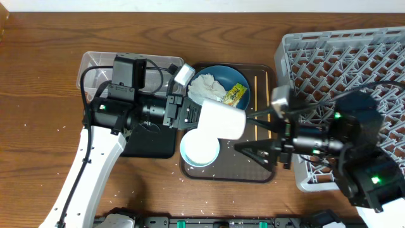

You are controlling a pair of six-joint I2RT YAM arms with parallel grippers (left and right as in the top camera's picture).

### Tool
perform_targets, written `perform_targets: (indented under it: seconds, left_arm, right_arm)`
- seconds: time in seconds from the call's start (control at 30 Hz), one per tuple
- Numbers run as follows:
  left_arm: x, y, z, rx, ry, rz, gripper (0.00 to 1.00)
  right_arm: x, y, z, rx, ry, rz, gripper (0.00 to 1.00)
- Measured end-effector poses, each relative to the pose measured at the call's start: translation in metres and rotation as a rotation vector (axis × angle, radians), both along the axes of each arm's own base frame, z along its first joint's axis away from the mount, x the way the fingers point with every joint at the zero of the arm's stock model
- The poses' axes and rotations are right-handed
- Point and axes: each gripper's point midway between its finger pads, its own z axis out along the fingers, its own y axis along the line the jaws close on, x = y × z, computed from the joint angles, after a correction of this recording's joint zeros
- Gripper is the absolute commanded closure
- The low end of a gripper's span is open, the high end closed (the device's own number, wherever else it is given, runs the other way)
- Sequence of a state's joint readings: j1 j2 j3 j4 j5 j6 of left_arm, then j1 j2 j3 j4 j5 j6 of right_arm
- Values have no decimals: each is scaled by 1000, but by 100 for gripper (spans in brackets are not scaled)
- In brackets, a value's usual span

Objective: Sort waste into correct bins and load items into the dishwasher rack

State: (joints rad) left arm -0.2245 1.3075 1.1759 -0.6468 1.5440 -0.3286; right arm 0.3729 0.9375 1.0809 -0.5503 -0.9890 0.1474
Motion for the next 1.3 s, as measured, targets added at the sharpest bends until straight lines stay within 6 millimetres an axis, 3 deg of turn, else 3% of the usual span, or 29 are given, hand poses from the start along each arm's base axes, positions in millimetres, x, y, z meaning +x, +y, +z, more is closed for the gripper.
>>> perform_targets:
  seconds: [0.1, 0.17, 0.2, 0.23, 0.27, 0.33, 0.5, 0.67, 0.77, 0.87, 1.07, 1.3]
  left_arm:
    - [-3, -3, 0, -2, 0, -14, 92]
    - [-5, -5, 0, -1, 1, -23, 92]
    - [-6, -6, 0, -1, 0, -29, 92]
    - [-7, -7, 0, -1, 1, -32, 92]
    - [-8, -7, 0, 0, 1, -35, 92]
    - [-8, -8, 0, -1, 3, -38, 91]
    - [-10, -9, 0, -5, -3, -47, 59]
    - [-10, -10, -1, 3, -5, -46, 42]
    - [-9, -10, -2, 9, -6, -40, 37]
    - [-8, -11, -3, 17, -8, -34, 36]
    - [-5, -11, -7, 38, -12, -16, 35]
    - [-3, -11, -9, 49, -14, -6, 34]
  right_arm:
    - [3, 12, -6, -15, 9, 17, 28]
    - [7, 18, -10, -20, 14, 23, 21]
    - [10, 19, -10, -19, 18, 21, 23]
    - [13, 20, -10, -19, 12, 18, 37]
    - [13, 21, -10, -18, 8, 17, 45]
    - [11, 21, -8, -11, 2, 29, 52]
    - [10, 19, -9, -16, 17, 18, 50]
    - [9, 1, -8, -36, 16, -64, 51]
    - [9, -25, -12, -74, 36, -189, 51]
    - [14, -63, -30, -156, 109, -396, 46]
    - [24, -173, -90, -376, 383, -995, 49]
    - [18, -291, -122, -466, 638, -1573, 48]
